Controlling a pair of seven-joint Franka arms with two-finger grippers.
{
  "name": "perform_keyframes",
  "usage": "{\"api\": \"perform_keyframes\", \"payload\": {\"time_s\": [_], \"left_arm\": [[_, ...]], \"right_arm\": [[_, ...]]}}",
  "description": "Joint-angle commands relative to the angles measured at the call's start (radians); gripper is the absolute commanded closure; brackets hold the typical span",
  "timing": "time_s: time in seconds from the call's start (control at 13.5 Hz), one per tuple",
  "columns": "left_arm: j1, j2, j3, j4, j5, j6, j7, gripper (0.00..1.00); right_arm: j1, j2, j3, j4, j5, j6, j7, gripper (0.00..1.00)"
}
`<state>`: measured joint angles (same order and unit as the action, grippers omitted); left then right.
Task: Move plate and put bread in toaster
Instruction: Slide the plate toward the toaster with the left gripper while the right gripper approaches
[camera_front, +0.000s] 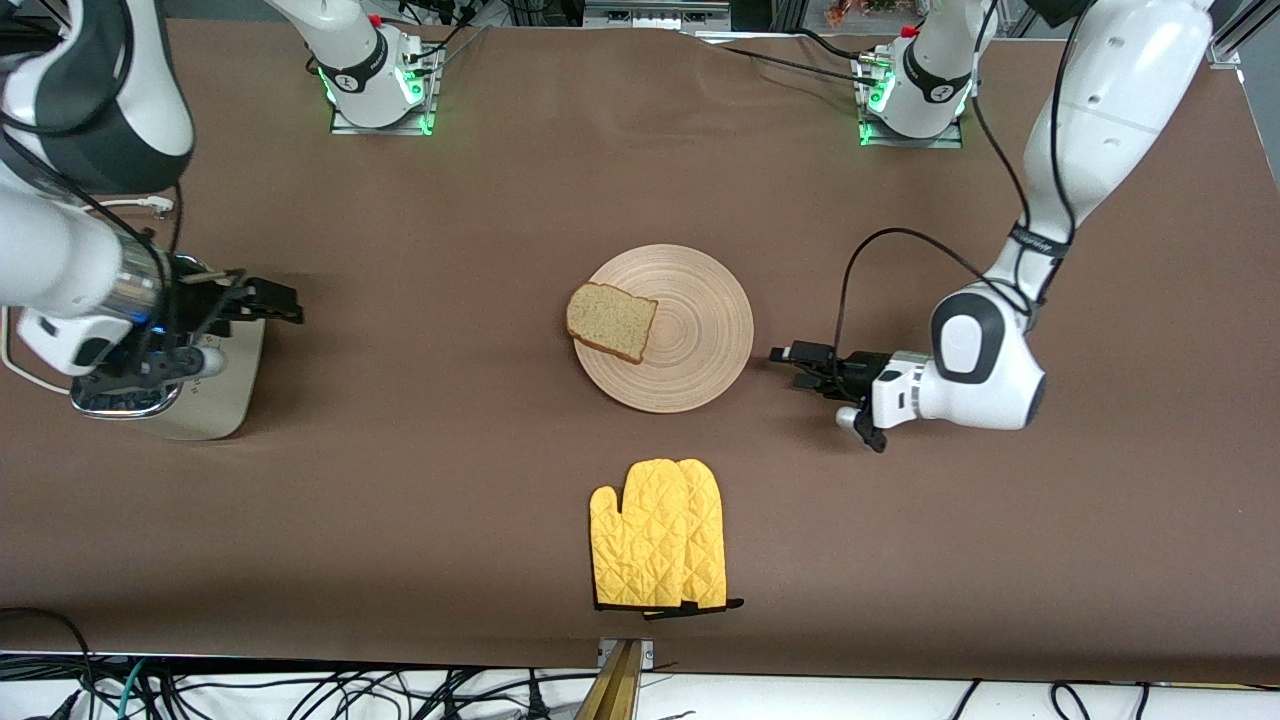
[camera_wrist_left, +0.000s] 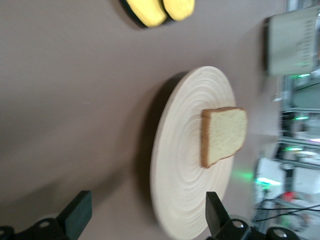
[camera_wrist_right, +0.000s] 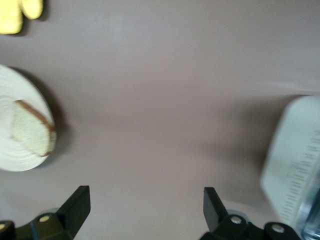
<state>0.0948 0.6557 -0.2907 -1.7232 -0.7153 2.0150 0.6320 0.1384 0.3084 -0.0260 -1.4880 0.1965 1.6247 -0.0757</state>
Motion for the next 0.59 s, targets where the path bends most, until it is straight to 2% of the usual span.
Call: {"api": "perform_keyframes", "payload": {"time_s": [0.0, 0.15, 0.22, 0.37, 0.52], "left_arm": [[0.005, -0.126, 0.033, 0.029, 0.239, -0.074, -0.134, 0.0], [0.005, -0.172, 0.035, 0.13, 0.447, -0.206, -0.262, 0.0], [0.005, -0.201, 0.035, 0.163, 0.512, -0.258, -0.32, 0.0], [0.006, -0.264, 0.033, 0.18, 0.585, -0.303, -0.377, 0.0], [0.005, -0.326, 0.033, 0.182, 0.701, -0.309, -0.403, 0.0]], "right_arm": [[0.021, 0.043, 0.0, -0.033, 0.131, 0.029, 0.01, 0.0], [0.046, 0.041, 0.001, -0.157, 0.225, 0.166, 0.03, 0.0], [0.058, 0.04, 0.017, -0.179, 0.233, 0.199, 0.078, 0.0], [0.089, 0.041, 0.028, -0.186, 0.233, 0.202, 0.201, 0.0], [0.089, 0.038, 0.028, -0.225, 0.254, 0.23, 0.205, 0.0]]}}
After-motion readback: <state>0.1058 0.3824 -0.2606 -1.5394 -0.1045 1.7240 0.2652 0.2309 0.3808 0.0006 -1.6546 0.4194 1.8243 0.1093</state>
